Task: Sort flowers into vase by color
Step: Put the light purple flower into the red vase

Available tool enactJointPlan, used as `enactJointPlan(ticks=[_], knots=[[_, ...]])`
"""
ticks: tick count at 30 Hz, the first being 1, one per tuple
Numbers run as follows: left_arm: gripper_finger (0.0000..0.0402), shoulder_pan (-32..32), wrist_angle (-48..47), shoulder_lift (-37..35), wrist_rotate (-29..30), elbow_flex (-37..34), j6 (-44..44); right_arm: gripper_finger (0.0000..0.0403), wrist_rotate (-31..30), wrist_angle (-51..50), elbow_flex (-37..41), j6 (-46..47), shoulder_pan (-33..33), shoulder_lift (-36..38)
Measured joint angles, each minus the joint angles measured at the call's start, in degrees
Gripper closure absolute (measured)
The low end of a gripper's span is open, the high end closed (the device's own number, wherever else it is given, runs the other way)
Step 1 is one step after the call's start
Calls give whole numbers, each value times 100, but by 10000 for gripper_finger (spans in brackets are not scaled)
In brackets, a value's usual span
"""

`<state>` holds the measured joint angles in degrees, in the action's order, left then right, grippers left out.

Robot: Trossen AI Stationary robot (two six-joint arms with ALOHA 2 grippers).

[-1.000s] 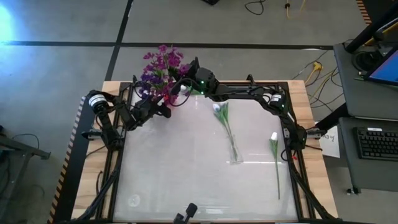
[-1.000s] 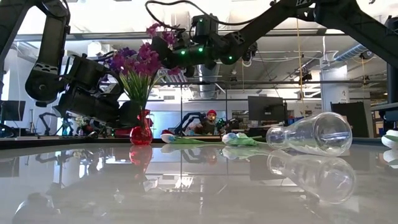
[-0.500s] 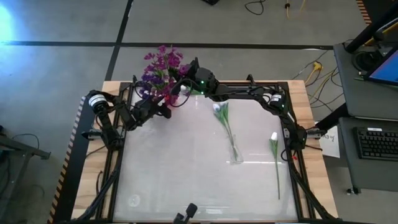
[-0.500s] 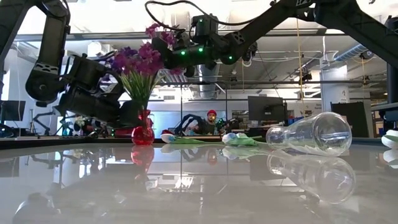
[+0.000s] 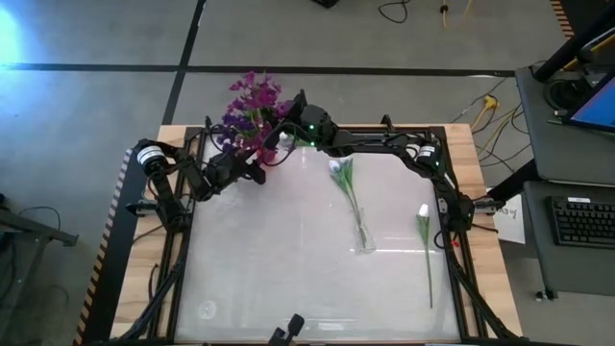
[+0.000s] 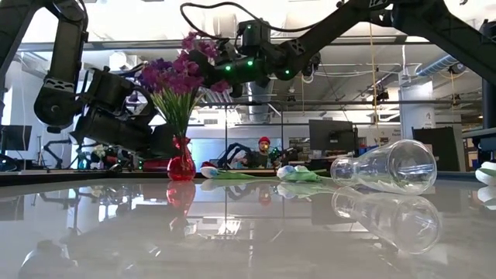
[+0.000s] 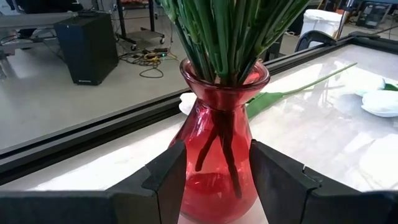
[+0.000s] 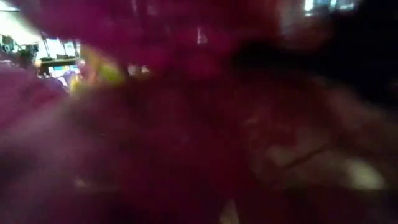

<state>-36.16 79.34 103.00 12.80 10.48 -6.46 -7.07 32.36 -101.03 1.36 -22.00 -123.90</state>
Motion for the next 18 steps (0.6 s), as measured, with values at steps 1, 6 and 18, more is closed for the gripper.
enactJointPlan(ticks=[1,6,18], knots=[[242,0,-6,0,0,0,0,336,0,-34,0,-6,0,0],[242,0,-19,0,2,0,0,305,0,-217,1,4,0,0],[242,-2,98,-2,22,-2,-78,202,0,-306,2,7,0,5]])
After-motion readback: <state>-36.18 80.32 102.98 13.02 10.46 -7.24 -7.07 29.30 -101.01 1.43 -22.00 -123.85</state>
